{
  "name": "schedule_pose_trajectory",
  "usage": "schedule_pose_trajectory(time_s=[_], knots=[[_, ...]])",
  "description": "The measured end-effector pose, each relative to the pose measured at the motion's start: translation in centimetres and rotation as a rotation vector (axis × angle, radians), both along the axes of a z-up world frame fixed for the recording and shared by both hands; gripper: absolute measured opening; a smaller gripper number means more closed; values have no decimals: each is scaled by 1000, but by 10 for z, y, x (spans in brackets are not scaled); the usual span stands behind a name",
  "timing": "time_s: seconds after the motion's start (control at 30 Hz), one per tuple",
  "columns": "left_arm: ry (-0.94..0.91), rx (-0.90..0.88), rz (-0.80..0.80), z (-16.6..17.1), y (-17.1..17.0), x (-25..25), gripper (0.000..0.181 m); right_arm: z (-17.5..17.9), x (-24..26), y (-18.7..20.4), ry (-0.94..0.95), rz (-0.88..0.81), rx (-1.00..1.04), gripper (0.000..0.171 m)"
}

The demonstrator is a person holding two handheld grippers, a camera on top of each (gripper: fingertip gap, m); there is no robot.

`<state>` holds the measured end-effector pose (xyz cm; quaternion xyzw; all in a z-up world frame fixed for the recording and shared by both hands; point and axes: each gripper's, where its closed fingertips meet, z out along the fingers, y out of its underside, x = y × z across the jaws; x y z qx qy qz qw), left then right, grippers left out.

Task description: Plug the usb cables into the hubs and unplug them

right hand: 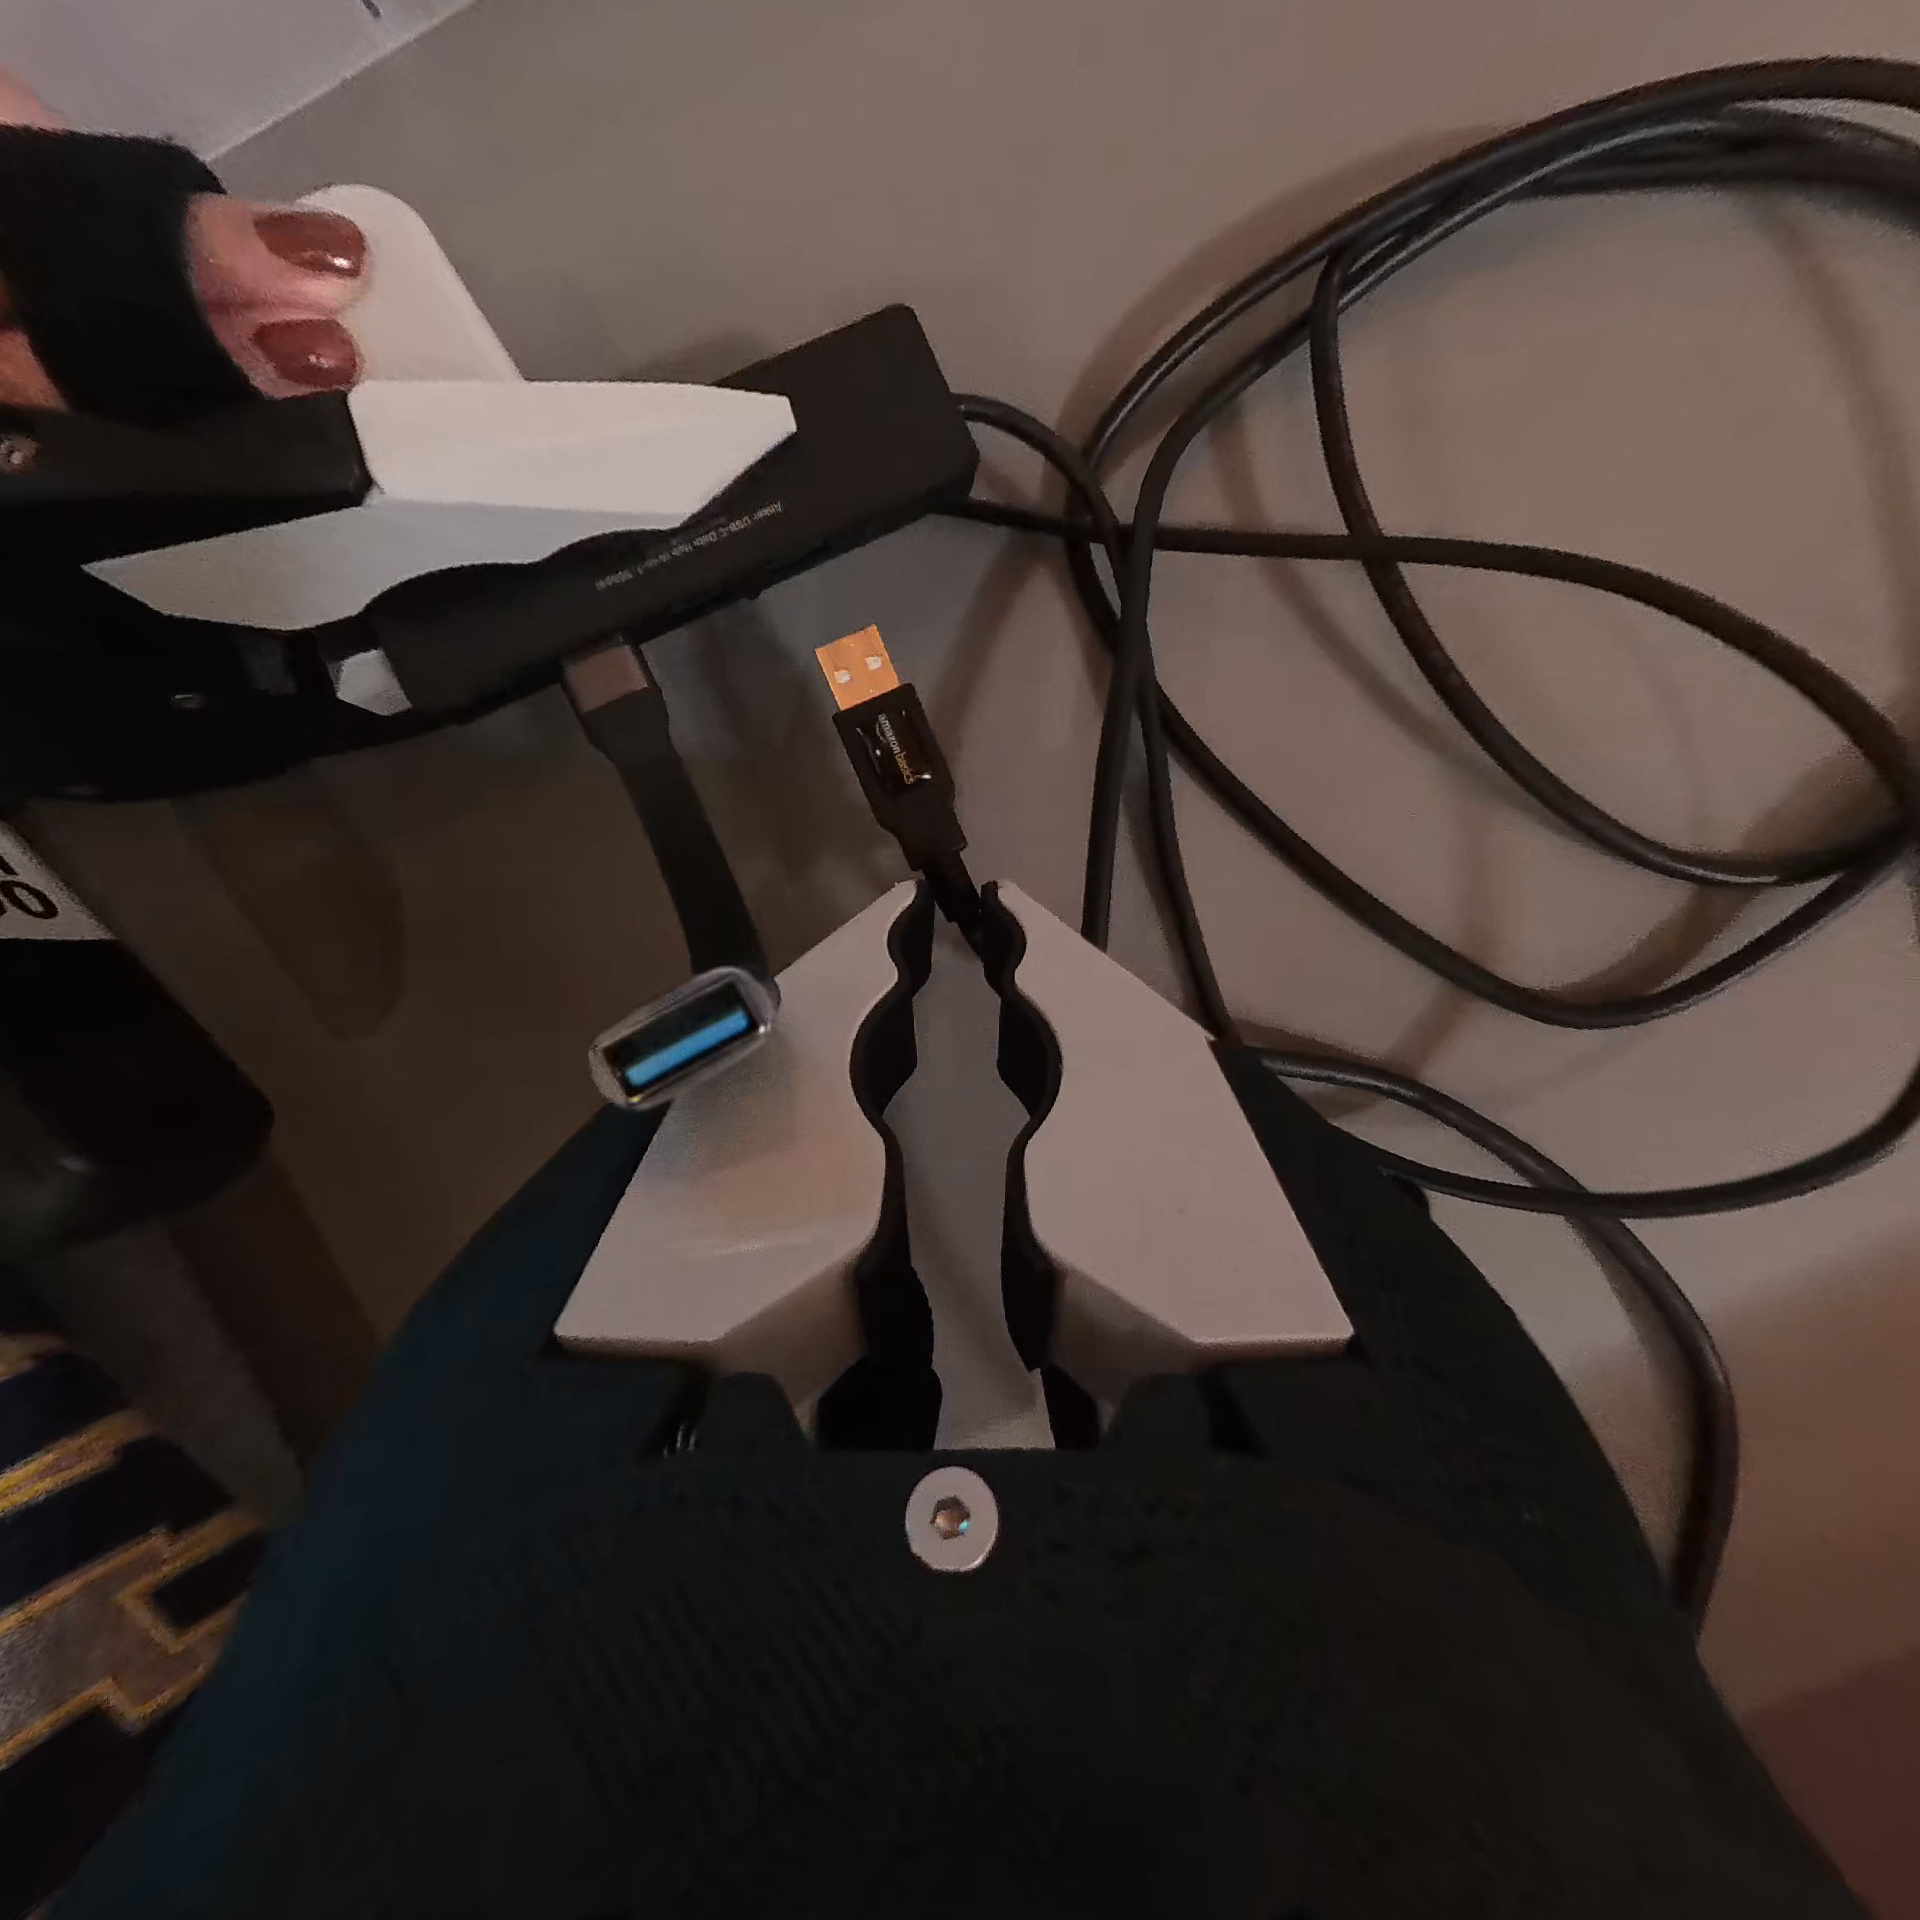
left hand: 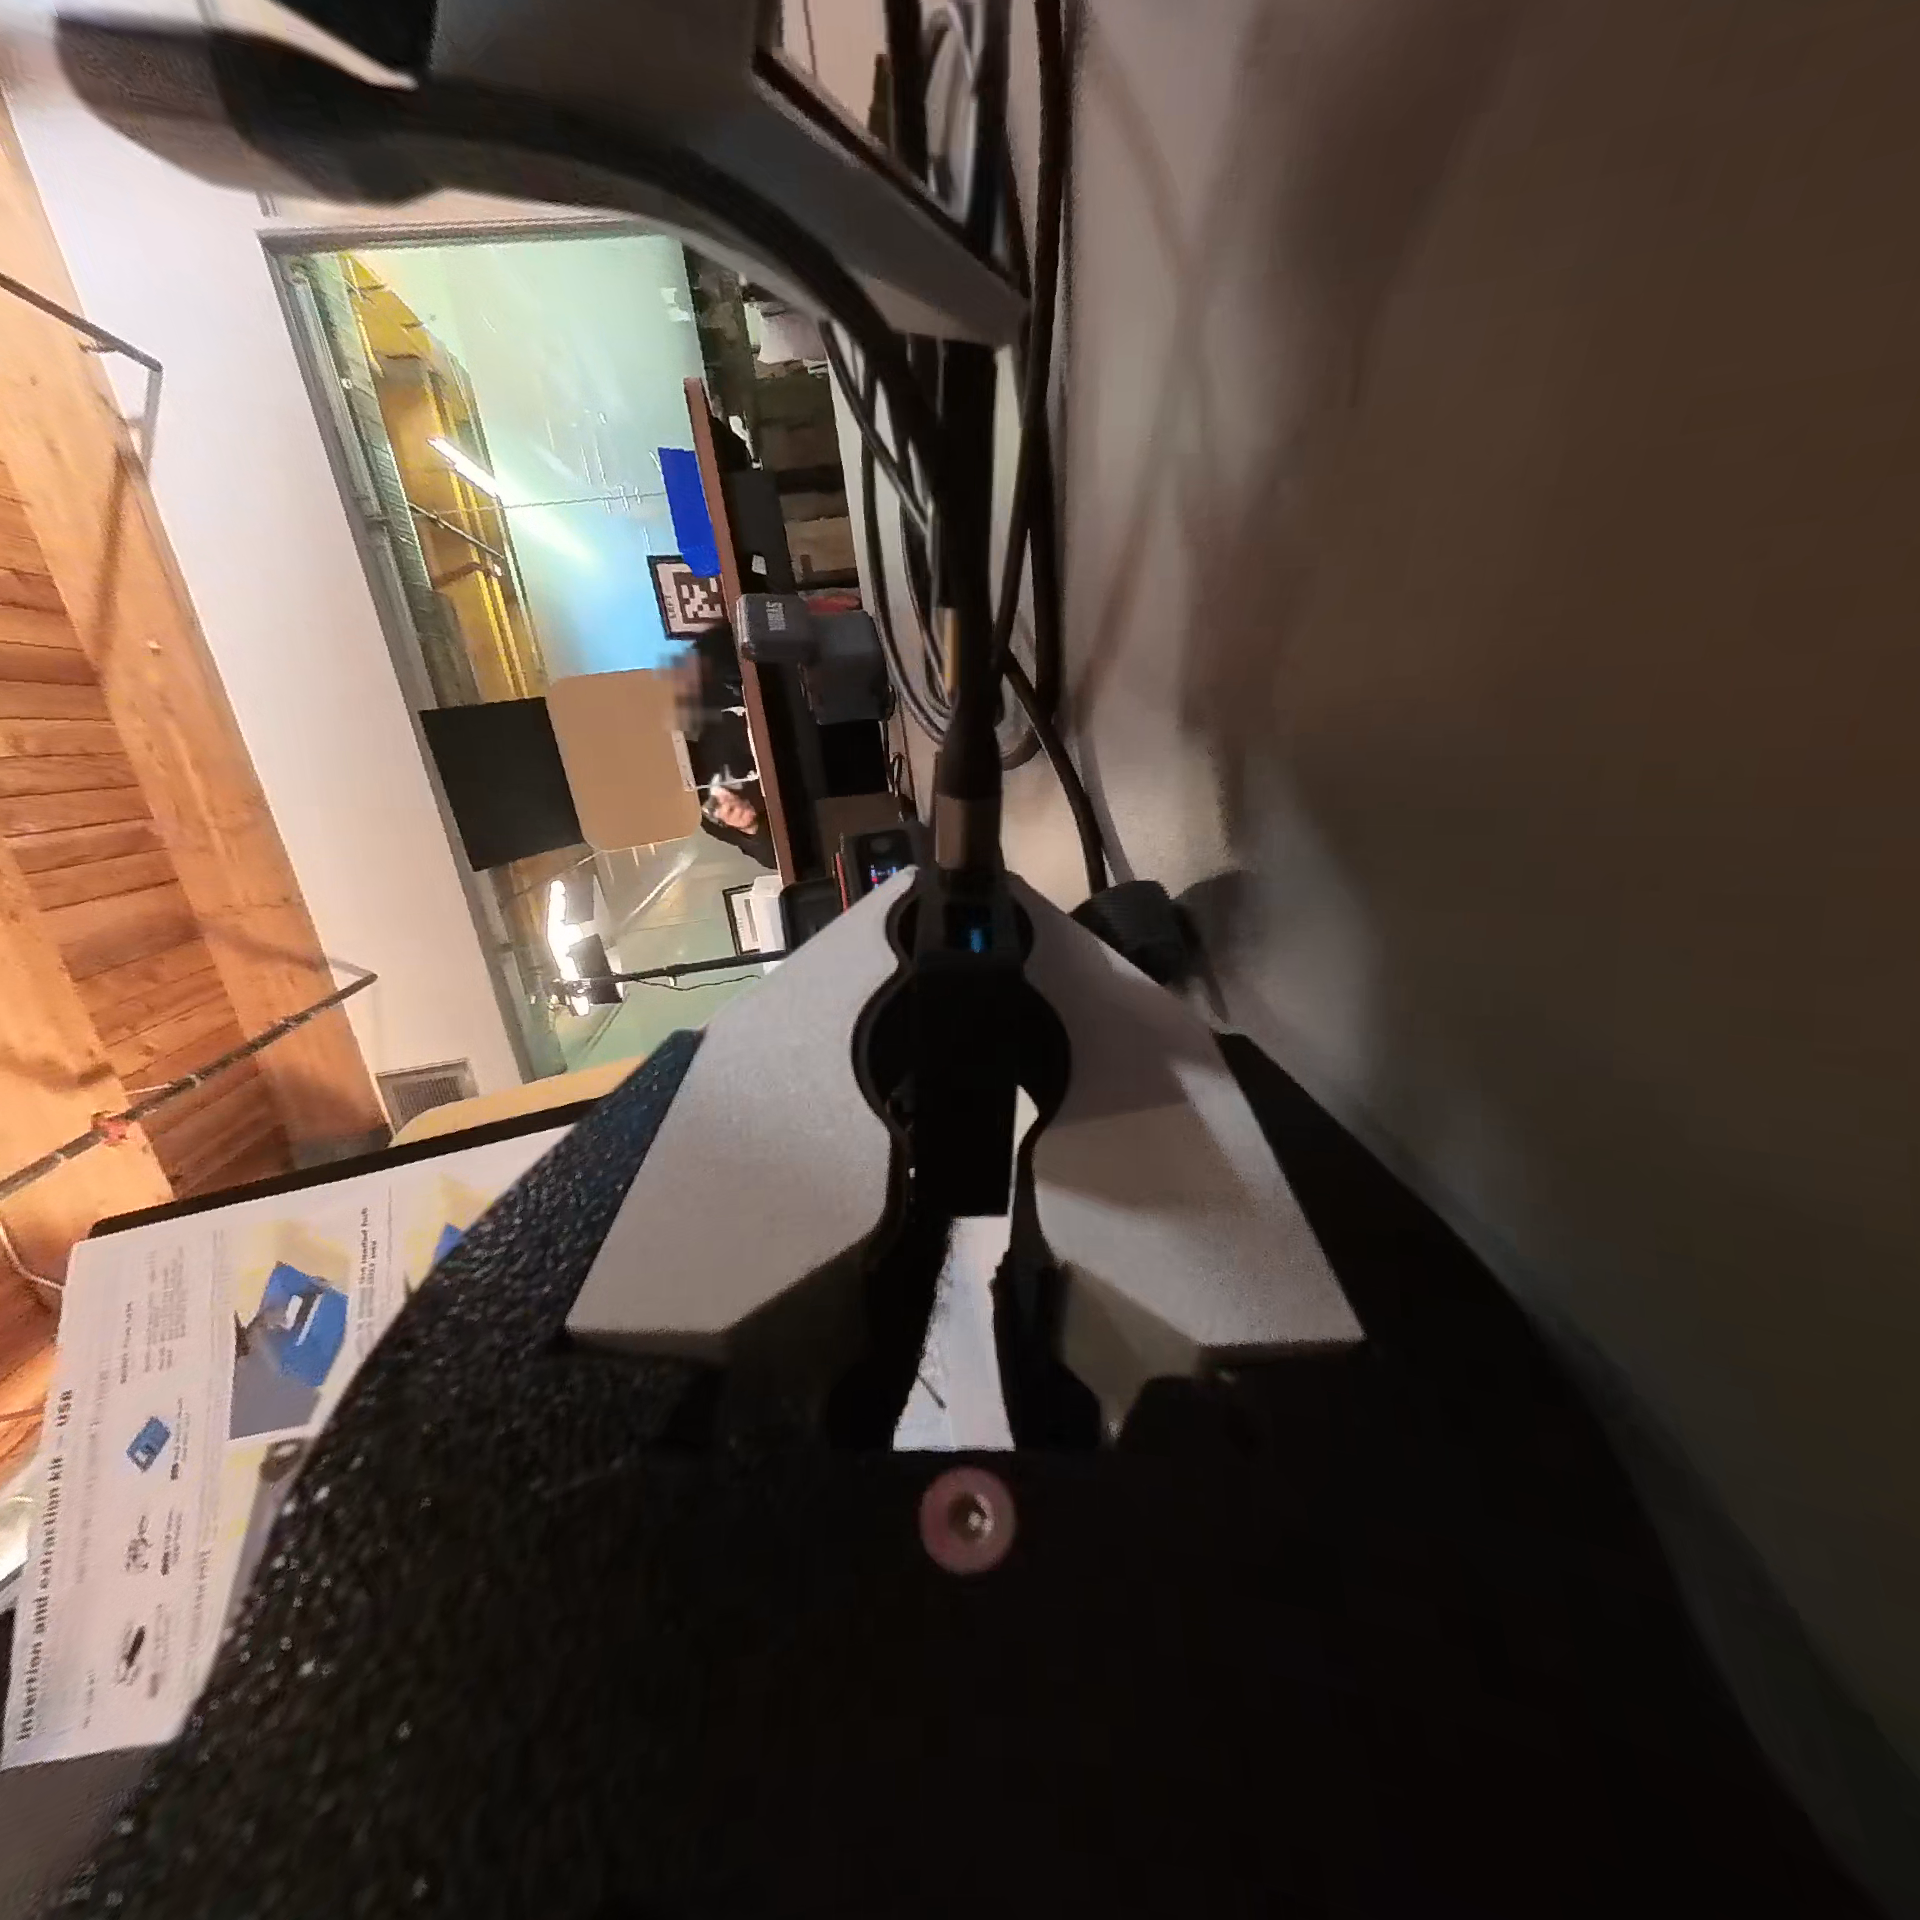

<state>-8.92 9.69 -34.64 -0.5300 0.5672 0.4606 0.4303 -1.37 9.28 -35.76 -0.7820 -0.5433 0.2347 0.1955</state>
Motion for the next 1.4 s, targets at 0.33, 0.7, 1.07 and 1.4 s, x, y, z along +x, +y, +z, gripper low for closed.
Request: schedule_pose_trajectory(time_s=[0.33, 0.7, 1.07, 1.4], knots=[[-252, -79, 43, -5, 2, -5, 9, -5, -8, 5, -47, -23, -47, 7], [-168, -64, 44, -10, 2, -6, 9, -3, -18, -7, -9, 20, -139, 7], [-156, -65, 46, -11, 1, -8, 9, -4, -21, -6, 21, 14, -144, 7], [-147, -67, 44, -11, 0, -9, 9, -2, -21, -3, 34, 7, -121, 7]])
